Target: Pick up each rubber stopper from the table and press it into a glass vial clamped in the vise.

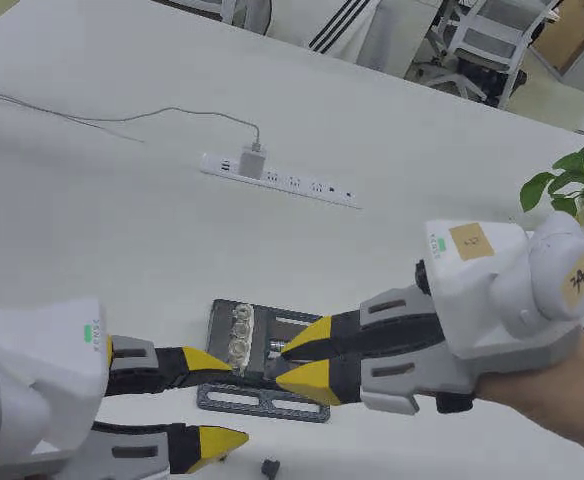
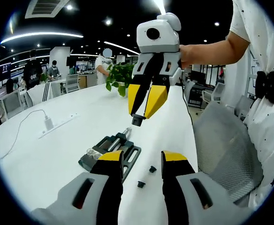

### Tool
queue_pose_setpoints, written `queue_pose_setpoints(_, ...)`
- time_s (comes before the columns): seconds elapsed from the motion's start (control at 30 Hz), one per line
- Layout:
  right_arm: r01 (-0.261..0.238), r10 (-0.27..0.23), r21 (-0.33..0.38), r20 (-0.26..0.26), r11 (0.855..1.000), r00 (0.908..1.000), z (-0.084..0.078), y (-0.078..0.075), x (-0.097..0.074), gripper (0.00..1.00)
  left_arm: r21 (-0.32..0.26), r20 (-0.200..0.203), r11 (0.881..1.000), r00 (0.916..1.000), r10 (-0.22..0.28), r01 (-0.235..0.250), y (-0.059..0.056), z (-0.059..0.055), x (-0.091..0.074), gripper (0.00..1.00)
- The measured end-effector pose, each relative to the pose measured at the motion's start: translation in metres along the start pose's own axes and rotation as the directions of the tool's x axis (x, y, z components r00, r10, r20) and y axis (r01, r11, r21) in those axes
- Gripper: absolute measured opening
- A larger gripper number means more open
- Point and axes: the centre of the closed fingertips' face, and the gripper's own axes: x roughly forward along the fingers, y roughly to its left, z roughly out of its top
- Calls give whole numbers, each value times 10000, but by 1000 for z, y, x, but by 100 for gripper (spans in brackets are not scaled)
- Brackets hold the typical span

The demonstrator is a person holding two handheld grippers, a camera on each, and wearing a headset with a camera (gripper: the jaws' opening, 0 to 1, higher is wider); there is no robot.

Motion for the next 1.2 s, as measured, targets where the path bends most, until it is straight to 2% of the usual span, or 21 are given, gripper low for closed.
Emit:
queue_pose_setpoints(0.2,345,-341,150,-241,9993,9991,0,-20,5,7,-53,-97,9988,9987,492,-493,14,-10,-8,41)
queue_pose_setpoints(0.33,549,-538,243,-443,9982,9976,0,-34,10,7,-128,-194,9979,9978,628,-631,20,-15,-12,42)
queue_pose_setpoints(0.6,713,-690,176,-1084,9973,9917,-2,-60,24,7,-79,-75,9958,9958,915,-916,31,-23,-18,56)
queue_pose_setpoints(0.63,728,-698,209,-1200,9971,9903,-4,-64,27,7,102,-16,9956,9956,932,-932,31,-24,-18,58)
queue_pose_setpoints(0.7,849,-817,151,-1488,9963,9855,-8,-73,31,7,46,-56,9953,9953,972,-971,33,-26,-19,62)
queue_pose_setpoints(0.87,801,-755,152,-2005,9967,9768,-18,-88,43,7,-56,-73,9944,9944,1056,-1056,37,-33,-20,66)
queue_pose_setpoints(1.03,611,-579,58,-2394,9981,9692,-26,-95,53,7,-205,67,9943,9945,1046,-1044,40,-34,-19,72)
queue_pose_setpoints(1.1,603,-581,12,-2544,9982,9654,-30,-99,57,7,14,170,9945,9944,1044,-1044,40,-35,-18,75)
queue_pose_setpoints(1.2,555,-533,0,-2787,9985,9589,-37,-103,64,7,-48,102,9959,9959,903,-903,37,-38,-15,79)
